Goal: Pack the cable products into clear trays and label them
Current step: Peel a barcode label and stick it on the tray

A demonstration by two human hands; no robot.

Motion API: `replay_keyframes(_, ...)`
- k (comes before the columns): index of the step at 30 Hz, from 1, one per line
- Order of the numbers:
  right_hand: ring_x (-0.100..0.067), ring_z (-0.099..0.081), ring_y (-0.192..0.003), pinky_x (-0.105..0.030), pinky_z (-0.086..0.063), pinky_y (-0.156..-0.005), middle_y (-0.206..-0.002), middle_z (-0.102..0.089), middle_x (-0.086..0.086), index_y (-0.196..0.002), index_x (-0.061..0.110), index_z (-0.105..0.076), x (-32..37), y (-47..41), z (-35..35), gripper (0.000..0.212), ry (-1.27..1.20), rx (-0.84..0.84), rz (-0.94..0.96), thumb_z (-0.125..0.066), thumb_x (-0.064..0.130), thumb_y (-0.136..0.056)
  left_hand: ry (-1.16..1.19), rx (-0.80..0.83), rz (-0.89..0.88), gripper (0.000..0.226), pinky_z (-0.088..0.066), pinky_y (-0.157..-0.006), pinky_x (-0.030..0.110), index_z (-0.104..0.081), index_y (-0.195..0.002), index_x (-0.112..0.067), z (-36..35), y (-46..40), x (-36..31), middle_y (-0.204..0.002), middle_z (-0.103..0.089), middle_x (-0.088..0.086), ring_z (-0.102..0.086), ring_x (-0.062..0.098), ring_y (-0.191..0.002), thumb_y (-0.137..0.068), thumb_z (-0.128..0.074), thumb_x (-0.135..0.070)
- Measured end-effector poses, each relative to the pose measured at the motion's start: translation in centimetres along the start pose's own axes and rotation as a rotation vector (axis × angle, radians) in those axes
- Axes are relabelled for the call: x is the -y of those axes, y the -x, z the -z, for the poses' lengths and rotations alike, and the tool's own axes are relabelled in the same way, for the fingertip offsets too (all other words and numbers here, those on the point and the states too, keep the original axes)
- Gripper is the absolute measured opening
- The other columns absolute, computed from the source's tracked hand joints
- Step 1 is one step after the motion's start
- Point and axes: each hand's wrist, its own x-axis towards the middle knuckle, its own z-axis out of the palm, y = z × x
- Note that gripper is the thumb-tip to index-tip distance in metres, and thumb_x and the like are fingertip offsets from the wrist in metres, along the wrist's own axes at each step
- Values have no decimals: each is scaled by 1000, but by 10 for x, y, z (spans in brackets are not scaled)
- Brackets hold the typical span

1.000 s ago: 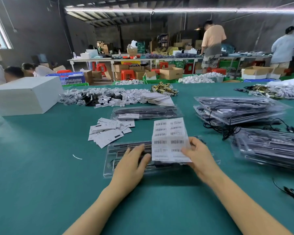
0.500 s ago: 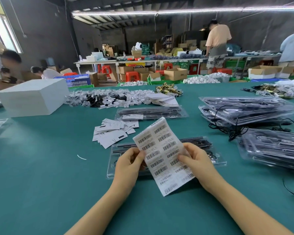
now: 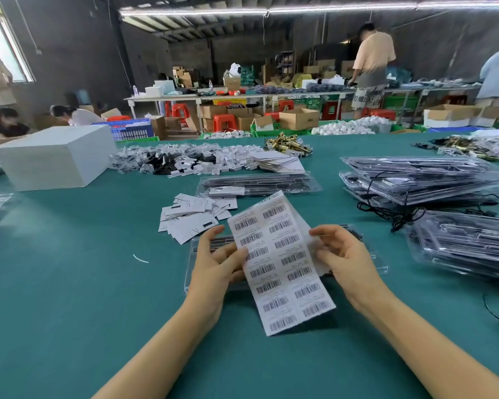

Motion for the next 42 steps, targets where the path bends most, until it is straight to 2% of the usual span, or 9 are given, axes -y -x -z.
replay_keyframes(3,2,-62,-91,-17,-50,-81,-95,-69,15,-90,32,-66,6,3,0,38,169,-96,169,-55,-5,-90,-27,65,-20,60,-55,-63,25,-48,-126,-34,-3,1,-2,-94,-73,5,-71,21,-86,-84,-63,6)
replay_keyframes(6,-2,-54,-98,-11,-40,-81,-110,-59,14,-88,27,-67,21,8,-1,15,488,-266,329,-54,32,-95,-134,111,-149,61,-54,-68,22,-55,-122,-45,-6,7,-9,-91,-71,3,-69,17,-86,-86,-61,5)
replay_keyframes(10,-6,-60,-87,-12,-43,-75,-82,-68,8,-71,29,-69,52,23,-6,70,286,-156,273,-24,82,-81,-352,141,-422,58,-53,-66,19,-62,-111,-45,-13,19,-18,-93,-71,-11,-68,7,-83,-81,-62,5)
replay_keyframes(15,-17,-71,-86,-19,-53,-63,-95,-75,1,-110,33,-62,68,30,-8,26,-147,146,117,-65,40,-85,-571,133,-524,75,-56,-76,26,-52,-118,-54,-20,29,-10,-105,-68,-18,-65,5,-97,-82,-64,10)
replay_keyframes(21,-14,-71,-84,-18,-53,-67,-91,-75,-1,-122,41,-50,54,26,-11,52,-213,-77,158,-63,3,-88,-329,164,-256,64,-51,-80,19,-34,-138,-34,-23,30,-2,-108,-71,-11,-65,7,-101,-83,-57,-11)
replay_keyframes(26,-10,-70,-84,-17,-53,-68,-91,-74,2,-116,51,-53,36,26,-18,52,-183,-179,147,-60,6,-91,-389,266,-173,31,-54,-79,23,-67,-112,-21,-28,35,1,-106,-72,-5,-67,13,-99,-87,-64,-41)
replay_keyframes(32,-7,-61,-103,-17,-48,-85,-124,-57,-4,-124,28,-49,24,29,-25,42,291,-277,174,-66,14,-88,-404,128,-190,13,-55,-85,35,-69,-98,-23,-23,29,5,-99,-72,-2,-67,19,-96,-88,-66,-15)
replay_keyframes(36,-35,-50,-117,-52,-41,-97,-124,-57,-18,-114,6,-60,22,32,-26,35,1034,-462,795,-72,14,-81,-493,79,-246,15,-46,-95,47,-68,-96,-28,-21,24,7,-101,-68,-2,-59,25,-106,-88,-67,-15)
replay_keyframes(42,-29,-61,-110,-51,-45,-93,-103,-70,-1,-97,10,-73,14,39,-41,13,946,-237,999,-65,15,-89,-643,85,-423,17,-41,-86,17,-60,-97,-36,-29,31,9,-96,-62,-17,-54,7,-100,-93,-60,-20)
